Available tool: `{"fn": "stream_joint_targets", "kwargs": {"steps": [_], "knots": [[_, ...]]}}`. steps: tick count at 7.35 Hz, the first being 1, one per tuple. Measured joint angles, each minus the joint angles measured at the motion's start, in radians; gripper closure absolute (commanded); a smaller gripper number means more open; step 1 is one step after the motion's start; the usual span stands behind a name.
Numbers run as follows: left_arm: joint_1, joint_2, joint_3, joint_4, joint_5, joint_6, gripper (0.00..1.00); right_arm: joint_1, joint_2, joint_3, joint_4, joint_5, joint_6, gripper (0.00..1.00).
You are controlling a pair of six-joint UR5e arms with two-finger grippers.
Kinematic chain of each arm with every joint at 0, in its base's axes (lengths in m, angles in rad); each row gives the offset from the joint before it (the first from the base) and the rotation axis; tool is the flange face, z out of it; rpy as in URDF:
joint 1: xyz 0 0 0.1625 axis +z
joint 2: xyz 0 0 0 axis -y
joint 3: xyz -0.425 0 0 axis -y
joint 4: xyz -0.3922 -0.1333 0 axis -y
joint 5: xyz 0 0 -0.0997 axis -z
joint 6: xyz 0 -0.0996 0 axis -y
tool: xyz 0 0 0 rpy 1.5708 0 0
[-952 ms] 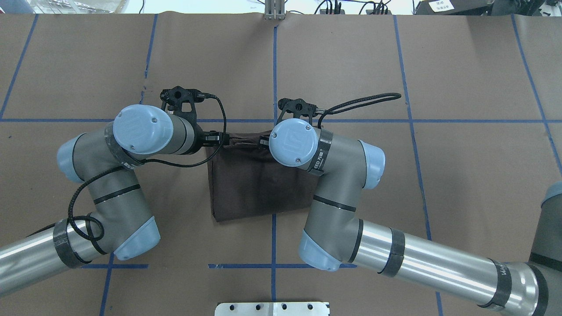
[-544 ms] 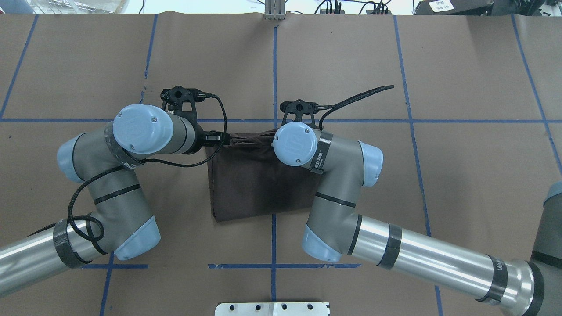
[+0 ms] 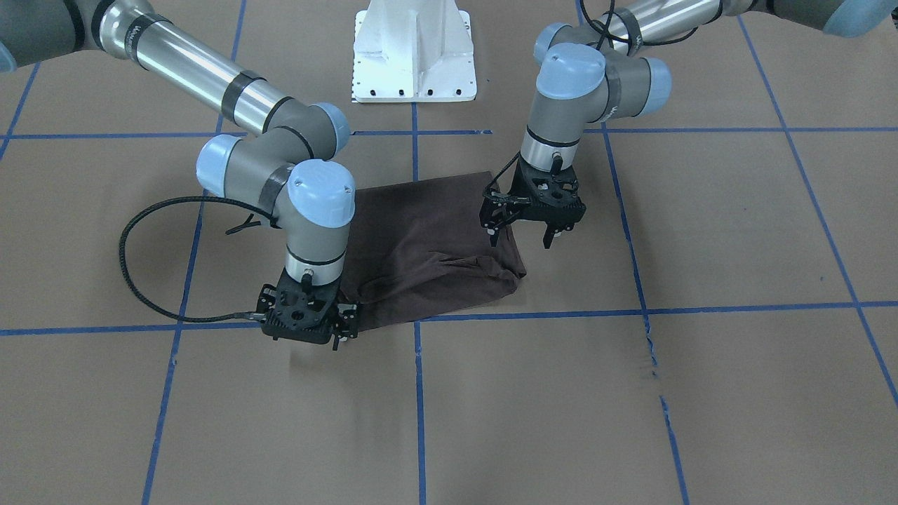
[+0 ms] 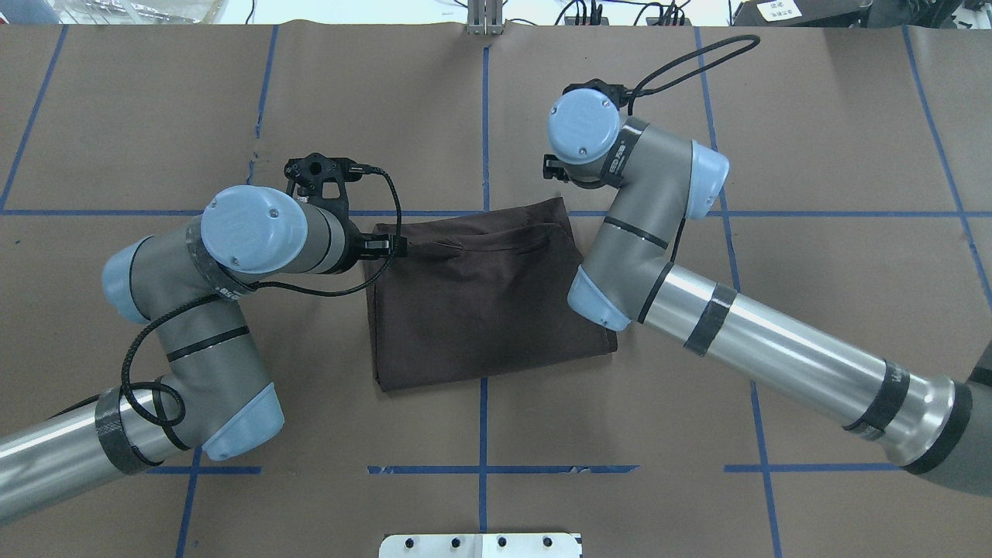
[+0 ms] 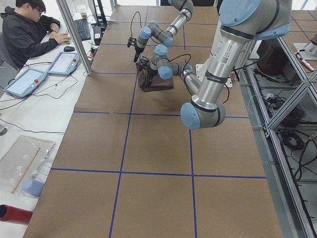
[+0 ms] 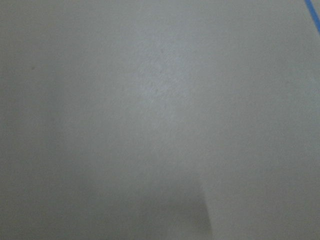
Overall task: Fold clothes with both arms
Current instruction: 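Raise the right arm away while the left gripper presses the folded shirt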
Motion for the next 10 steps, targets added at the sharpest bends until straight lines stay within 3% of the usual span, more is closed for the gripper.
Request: {"fn": "stream_joint_targets", "kwargs": {"steps": [1, 3, 7, 10], "knots": [[0.004, -0.009, 0.008, 0.000, 0.000, -0.003, 0.00, 0.044, 0.006, -0.003, 0.014, 0.070, -0.015, 0.00], [0.025, -0.046, 0.053, 0.002, 0.001, -0.007, 0.00, 0.069, 0.003, -0.001, 0.069, 0.116, -0.026, 0.00], [0.071, -0.106, 0.136, 0.003, 0.008, -0.049, 0.00, 0.070, -0.025, 0.021, 0.086, 0.123, -0.027, 0.00], [0.011, -0.138, 0.223, -0.003, 0.009, -0.064, 0.00, 0.070, -0.029, 0.024, 0.088, 0.123, -0.027, 0.00]]}}
